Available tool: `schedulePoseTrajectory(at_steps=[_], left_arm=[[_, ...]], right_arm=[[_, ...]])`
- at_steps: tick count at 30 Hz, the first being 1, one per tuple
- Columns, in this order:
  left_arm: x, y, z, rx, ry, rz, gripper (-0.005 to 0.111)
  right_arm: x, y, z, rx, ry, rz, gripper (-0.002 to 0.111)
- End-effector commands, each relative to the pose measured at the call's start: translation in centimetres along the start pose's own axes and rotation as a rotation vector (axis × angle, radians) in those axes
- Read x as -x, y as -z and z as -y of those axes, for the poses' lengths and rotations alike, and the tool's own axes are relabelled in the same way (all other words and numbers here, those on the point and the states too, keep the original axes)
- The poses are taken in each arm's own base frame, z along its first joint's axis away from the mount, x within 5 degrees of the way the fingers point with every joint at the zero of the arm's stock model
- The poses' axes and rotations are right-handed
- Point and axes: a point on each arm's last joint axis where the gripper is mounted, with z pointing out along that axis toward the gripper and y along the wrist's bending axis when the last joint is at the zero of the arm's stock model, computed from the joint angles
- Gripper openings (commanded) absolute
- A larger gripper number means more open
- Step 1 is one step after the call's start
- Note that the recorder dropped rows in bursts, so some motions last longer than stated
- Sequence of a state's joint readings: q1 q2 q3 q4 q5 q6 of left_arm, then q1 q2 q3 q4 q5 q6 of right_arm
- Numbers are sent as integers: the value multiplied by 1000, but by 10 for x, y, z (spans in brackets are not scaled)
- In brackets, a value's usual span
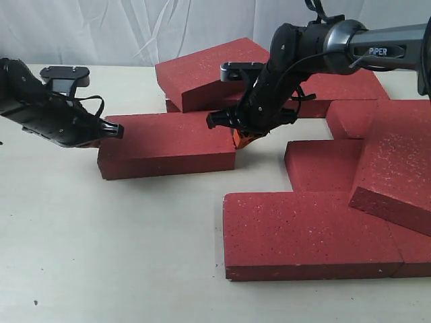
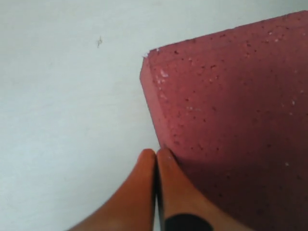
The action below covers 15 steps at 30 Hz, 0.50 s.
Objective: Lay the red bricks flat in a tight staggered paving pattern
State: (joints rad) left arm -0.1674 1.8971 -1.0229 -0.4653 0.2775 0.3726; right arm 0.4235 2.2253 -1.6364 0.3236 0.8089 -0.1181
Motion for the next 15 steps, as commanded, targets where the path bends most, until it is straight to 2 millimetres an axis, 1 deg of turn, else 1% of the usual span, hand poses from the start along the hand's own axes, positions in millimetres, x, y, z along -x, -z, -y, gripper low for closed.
schedulePoseTrajectory(at_steps=[1,4,8,10,15], left_arm=[[3,0,1,6,-35,27,0],[2,-1,1,6,-58,22,0],[1,3,-9,23,-88,-7,0],[1,8,-18,26,-58,-20,0],[3,28,-34,22,95,-39,0]], right_arm=[[-2,10,-2,8,7,-22,-1],[0,16,-3,7,9,-7,-1],[1,32,-5,-12,36,13,-1],[2,42,-7,-18,48,20,-1],[1,63,-13,-2,47,30,-1]])
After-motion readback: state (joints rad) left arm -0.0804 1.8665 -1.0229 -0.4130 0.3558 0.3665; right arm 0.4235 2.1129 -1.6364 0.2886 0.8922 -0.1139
